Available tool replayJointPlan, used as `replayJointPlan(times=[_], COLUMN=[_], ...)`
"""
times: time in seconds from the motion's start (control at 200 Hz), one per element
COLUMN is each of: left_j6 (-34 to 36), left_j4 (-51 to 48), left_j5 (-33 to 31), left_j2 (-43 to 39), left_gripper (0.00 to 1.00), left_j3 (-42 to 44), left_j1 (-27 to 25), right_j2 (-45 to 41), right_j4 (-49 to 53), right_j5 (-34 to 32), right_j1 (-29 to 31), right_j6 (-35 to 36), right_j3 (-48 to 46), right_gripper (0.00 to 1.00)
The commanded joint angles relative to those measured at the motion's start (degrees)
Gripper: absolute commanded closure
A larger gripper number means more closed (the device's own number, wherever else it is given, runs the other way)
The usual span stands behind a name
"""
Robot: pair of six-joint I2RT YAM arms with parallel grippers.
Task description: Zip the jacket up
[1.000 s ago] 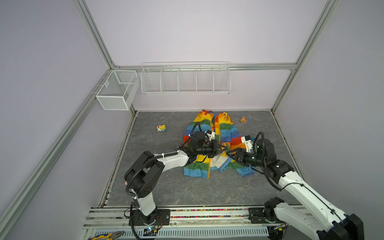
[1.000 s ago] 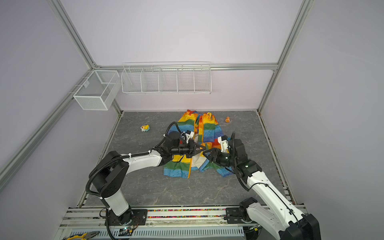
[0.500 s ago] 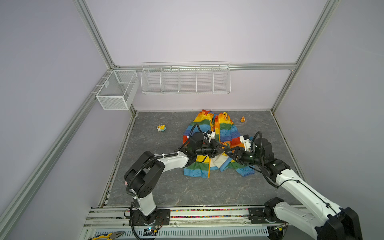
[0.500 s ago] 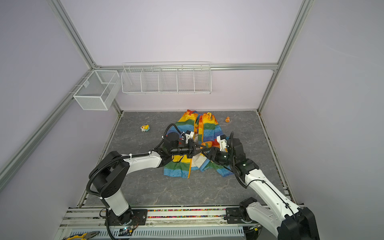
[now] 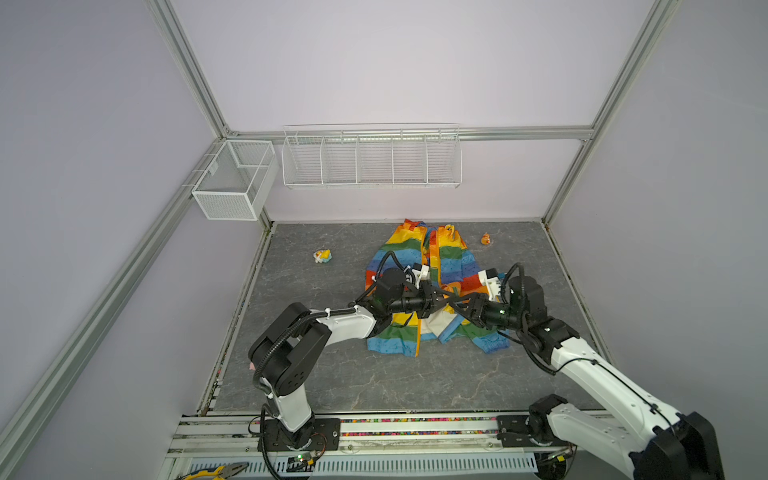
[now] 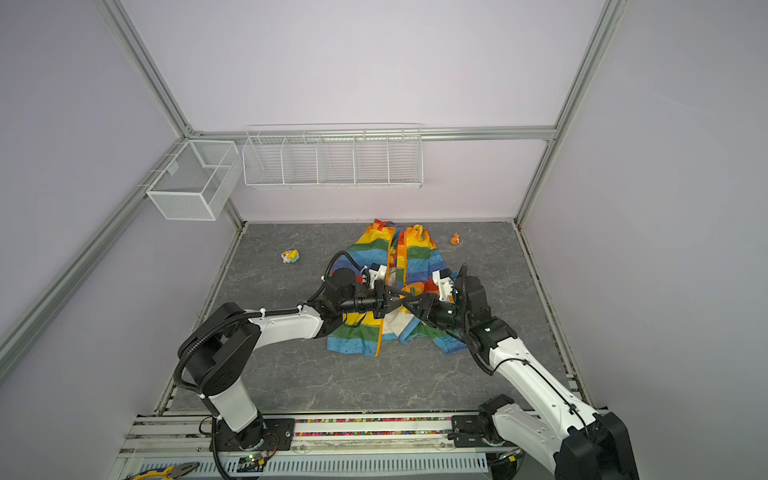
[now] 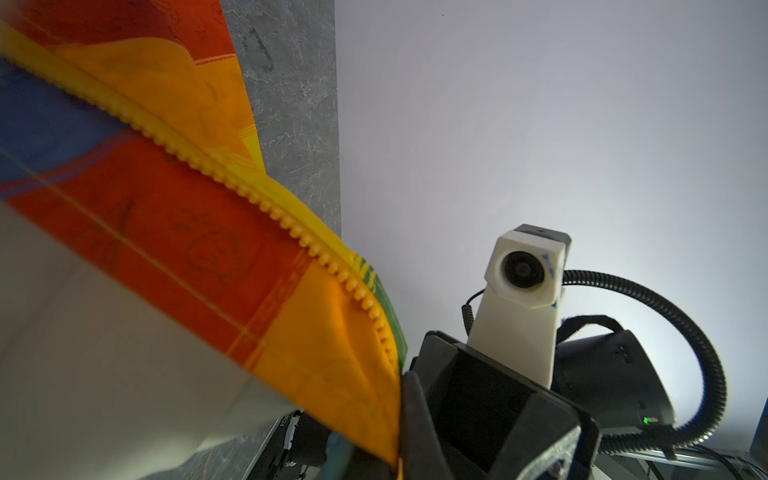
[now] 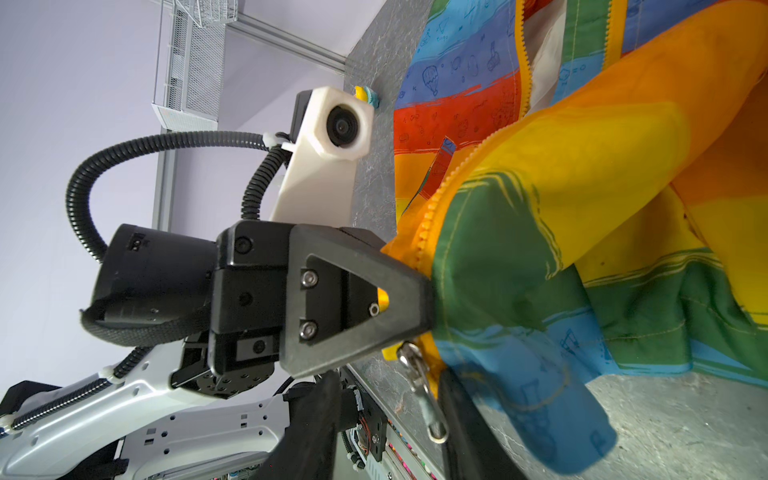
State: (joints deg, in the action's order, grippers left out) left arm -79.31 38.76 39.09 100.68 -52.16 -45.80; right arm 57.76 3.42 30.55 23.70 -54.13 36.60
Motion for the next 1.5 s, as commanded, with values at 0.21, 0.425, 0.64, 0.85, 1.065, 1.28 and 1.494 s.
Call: replayJointPlan(times=[0.21, 0.425, 0.64, 0.85, 1.065, 1.28, 1.494], left_j6=[-0.6, 0.2, 1.0, 1.5, 1.8, 1.4, 1.1], left_j4=[1.8, 0.4, -1.1, -1.5, -0.7, 1.0, 3.1], left_j5=[0.6, 0.6, 0.5, 0.3, -0.2, -0.5, -0.8], left_j2=[-1.3, -1.4, -2.2, -2.4, -2.1, -1.6, -1.5], left_gripper=[1.00, 1.00, 1.00, 1.00, 1.00, 1.00, 1.00], left_j3=[0.3, 0.0, -0.3, -1.2, -2.9, -4.0, -3.9], left_j1=[-0.4, -0.4, -0.4, -0.3, -0.3, -0.2, -0.1], right_j2=[-1.9, -2.9, -2.6, -2.6, -4.6, -5.1, -3.3], right_j4=[0.3, 2.0, 2.3, 2.4, 2.4, 1.0, -2.4], right_j5=[0.3, 0.0, 0.2, 0.0, -0.8, -2.0, -2.7], right_j1=[-0.3, -0.6, -0.9, -0.9, -0.5, 0.3, 1.7], right_j6=[-0.5, 0.3, 0.6, 0.8, -0.3, -2.0, -4.5], right_j3=[-1.7, -1.3, -1.1, -1.5, -3.6, -6.5, -8.1], right_gripper=[0.69, 0.78, 0.87, 0.94, 0.94, 0.94, 0.94])
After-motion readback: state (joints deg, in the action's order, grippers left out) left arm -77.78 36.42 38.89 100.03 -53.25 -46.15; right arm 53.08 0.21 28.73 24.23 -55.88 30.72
